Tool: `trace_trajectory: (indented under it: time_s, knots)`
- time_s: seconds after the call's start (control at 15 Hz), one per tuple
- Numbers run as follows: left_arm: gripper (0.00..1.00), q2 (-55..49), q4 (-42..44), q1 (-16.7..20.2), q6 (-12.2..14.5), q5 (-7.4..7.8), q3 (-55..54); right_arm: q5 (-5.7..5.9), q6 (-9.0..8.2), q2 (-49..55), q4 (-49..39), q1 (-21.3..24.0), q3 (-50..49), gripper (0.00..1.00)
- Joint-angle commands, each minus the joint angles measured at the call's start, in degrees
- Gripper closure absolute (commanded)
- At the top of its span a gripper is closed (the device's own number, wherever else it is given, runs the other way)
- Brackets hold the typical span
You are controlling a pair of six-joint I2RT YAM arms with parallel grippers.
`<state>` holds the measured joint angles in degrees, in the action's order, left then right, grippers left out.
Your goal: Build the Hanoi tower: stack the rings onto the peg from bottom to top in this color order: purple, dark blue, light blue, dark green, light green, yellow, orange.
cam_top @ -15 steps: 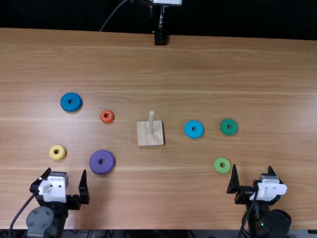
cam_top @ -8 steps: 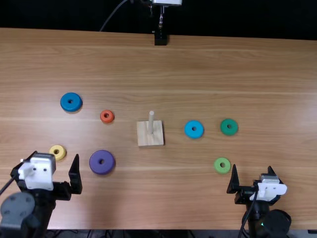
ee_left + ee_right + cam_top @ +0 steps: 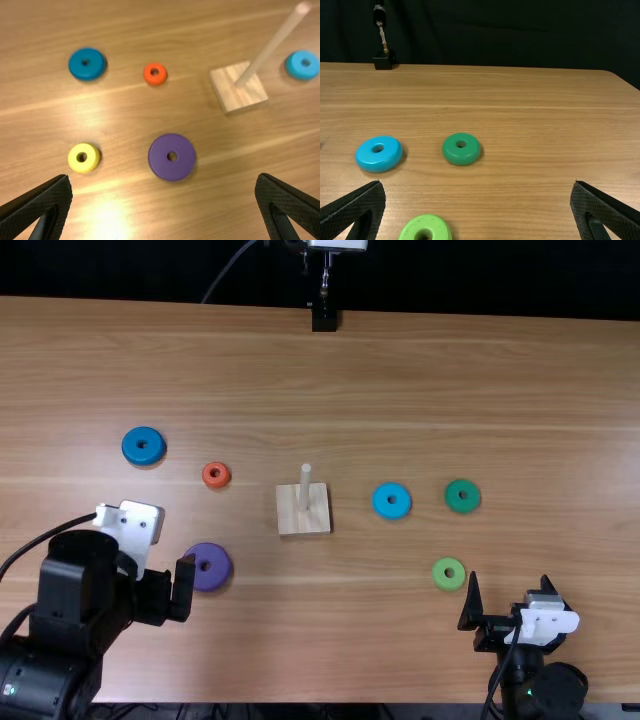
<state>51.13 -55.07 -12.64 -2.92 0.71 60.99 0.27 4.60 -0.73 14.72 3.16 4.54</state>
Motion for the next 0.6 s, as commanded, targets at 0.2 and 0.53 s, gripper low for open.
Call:
trace_trajectory:
  time_s: [0.2,0.53]
  knots:
    - [0.00,1.34,2.02,4.56,0.60,3.09,0.80,1.20,-0.07,0.73,4.01,0.71,-3.66,0.00]
    - [0.00,14.52,0.96,3.59,0.70,2.56,0.88,1.20,-0.07,0.73,4.01,0.71,-3.66,0.00]
